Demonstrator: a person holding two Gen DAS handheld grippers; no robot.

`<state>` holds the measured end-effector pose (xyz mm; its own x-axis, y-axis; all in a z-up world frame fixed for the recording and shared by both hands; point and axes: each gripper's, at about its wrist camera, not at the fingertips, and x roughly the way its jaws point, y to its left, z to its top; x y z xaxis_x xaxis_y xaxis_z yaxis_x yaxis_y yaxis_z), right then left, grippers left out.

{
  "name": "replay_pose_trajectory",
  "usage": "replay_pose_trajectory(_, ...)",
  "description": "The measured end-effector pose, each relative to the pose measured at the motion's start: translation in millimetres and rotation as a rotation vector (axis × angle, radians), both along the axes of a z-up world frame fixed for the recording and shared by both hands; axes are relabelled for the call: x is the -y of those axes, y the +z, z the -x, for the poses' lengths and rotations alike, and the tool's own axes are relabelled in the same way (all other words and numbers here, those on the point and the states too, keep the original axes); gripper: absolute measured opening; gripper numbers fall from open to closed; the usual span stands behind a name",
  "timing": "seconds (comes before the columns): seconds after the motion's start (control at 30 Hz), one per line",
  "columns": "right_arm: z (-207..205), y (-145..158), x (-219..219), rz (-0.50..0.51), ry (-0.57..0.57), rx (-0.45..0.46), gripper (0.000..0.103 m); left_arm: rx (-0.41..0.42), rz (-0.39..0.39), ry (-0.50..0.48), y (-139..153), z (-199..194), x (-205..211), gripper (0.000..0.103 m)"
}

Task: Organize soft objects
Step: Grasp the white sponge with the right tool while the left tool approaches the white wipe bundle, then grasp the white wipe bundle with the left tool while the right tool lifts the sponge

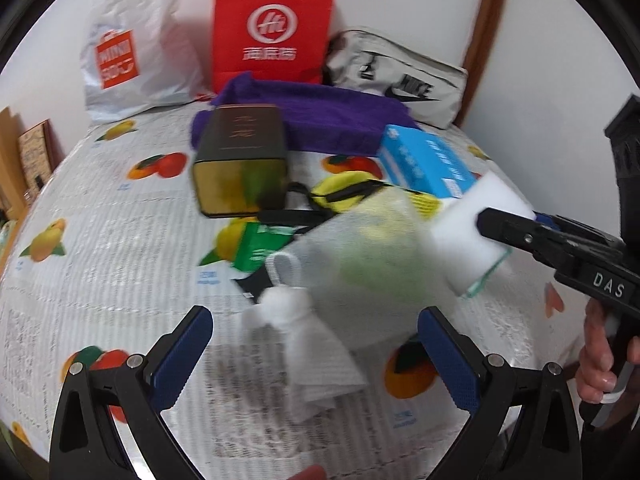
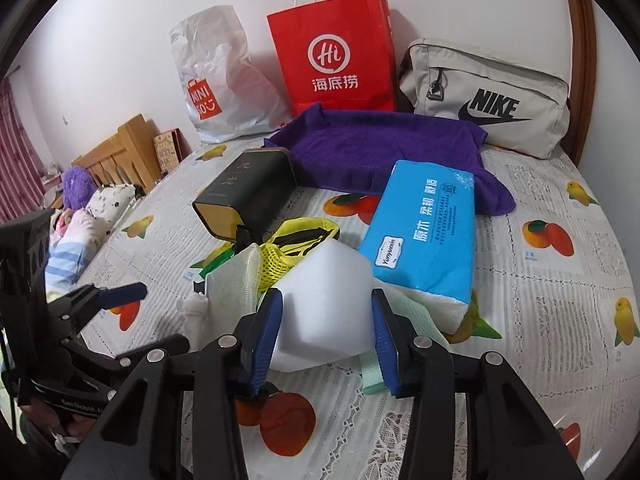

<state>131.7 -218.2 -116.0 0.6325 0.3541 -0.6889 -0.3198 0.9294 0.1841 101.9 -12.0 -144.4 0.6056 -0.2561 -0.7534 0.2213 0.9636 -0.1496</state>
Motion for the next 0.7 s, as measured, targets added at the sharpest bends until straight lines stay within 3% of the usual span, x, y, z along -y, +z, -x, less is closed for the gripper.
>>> replay_pose_trajectory(0.13,7.7,7.5,13.8,-0.014,-0.022,0.018,0.044,0.031,-0.054,-0.055,-0.1,5.8,18.1,0.103)
replay_pose_trajectory(0.23,14.4,11.4,24.8,-0.011,-0.042,0.028,0.044,0.021,-0.101,-0.038,-4.6,4.6,18.8,0.103)
replay_pose_trajectory(0.4,22.3,6.8,42.6,0.008,-0.077,0.021,0.044,-0.031,0.005,0.044,-9.8,-6.9,-15.8,0.103)
replay_pose_trajectory(0.47,23.6,2.3,50.0,0.007,-0.09,0.009,0.044,-0.042,0.037,0.076,-10.1,-11.0,-26.4,0.098)
replay_pose_trajectory(0.7,30.4,-20.1,68.4,0.023,-0.108,-0.068,0.044,-0.06,-0.053,0.083,-23.4,-23.9,-13.0,0.087)
